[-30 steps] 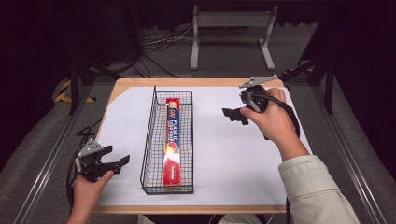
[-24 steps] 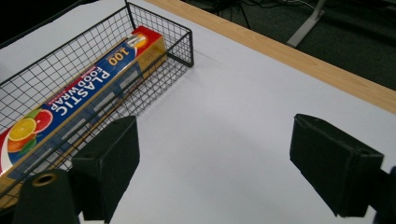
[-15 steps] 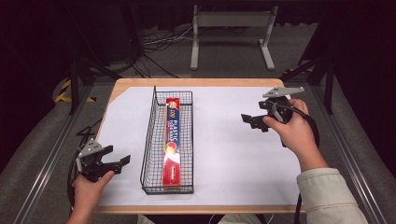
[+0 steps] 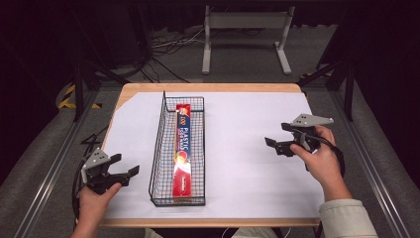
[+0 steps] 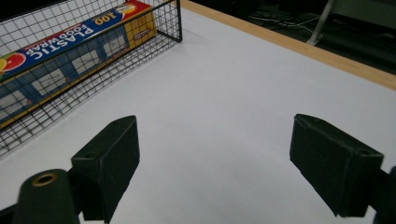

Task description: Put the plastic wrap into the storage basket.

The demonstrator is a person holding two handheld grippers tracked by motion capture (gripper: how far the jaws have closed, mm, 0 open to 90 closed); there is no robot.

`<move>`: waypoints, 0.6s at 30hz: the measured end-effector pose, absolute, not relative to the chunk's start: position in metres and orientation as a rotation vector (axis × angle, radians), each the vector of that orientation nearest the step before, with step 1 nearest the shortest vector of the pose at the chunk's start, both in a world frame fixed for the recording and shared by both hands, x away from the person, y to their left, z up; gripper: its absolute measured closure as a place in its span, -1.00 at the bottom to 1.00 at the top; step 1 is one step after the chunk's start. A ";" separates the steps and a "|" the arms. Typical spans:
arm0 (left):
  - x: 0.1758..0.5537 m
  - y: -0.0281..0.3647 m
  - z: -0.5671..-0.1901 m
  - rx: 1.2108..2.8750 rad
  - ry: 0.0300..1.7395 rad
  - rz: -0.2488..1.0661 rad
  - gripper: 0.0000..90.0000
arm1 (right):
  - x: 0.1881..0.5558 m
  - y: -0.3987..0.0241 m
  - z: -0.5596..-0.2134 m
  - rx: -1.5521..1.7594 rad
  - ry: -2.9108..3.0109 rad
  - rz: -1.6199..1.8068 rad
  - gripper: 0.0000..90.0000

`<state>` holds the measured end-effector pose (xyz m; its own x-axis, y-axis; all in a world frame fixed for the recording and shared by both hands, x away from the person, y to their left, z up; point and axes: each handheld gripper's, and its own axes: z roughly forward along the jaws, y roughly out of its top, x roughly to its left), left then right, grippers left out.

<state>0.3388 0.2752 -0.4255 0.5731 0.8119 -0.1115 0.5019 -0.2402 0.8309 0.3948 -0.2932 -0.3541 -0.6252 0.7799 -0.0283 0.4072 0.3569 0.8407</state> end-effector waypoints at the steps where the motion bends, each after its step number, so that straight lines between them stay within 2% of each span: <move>1: 0.338 0.275 -0.425 1.901 1.062 0.433 -0.65 | 0.392 -0.295 -0.359 1.021 2.197 1.178 -0.63; 18: 0.339 0.274 -0.429 1.922 1.066 0.435 -0.65 | 0.380 -0.308 -0.422 1.104 2.220 1.172 -0.63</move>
